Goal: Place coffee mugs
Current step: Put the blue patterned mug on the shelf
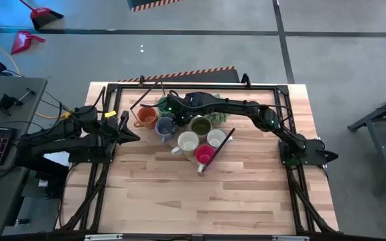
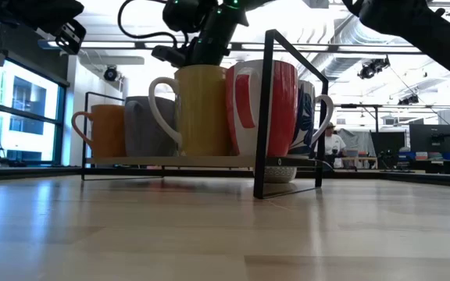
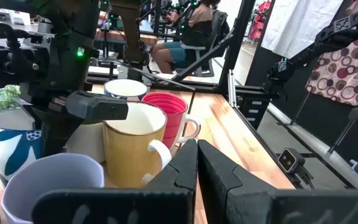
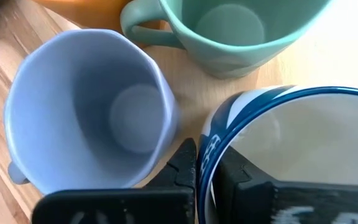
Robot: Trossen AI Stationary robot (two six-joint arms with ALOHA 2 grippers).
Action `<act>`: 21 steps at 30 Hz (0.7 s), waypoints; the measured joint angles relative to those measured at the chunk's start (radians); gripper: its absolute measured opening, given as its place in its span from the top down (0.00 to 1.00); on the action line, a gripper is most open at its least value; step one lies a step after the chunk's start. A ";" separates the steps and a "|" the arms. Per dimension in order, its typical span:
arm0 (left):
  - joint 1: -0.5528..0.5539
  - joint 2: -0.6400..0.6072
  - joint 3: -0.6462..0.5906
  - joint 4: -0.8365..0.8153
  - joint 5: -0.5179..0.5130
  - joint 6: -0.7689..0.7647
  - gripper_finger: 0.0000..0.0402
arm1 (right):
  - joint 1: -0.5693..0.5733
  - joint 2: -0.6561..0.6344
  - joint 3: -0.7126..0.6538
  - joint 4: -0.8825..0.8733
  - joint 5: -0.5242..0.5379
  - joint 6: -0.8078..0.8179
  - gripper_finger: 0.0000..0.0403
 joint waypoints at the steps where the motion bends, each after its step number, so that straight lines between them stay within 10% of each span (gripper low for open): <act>1: 0.000 0.000 0.000 0.000 0.000 0.000 1.00 | 0.000 0.001 0.000 0.001 -0.004 0.000 0.99; 21: 0.000 0.000 0.000 0.000 0.000 0.001 1.00 | -0.012 0.013 0.001 0.052 -0.044 0.007 0.92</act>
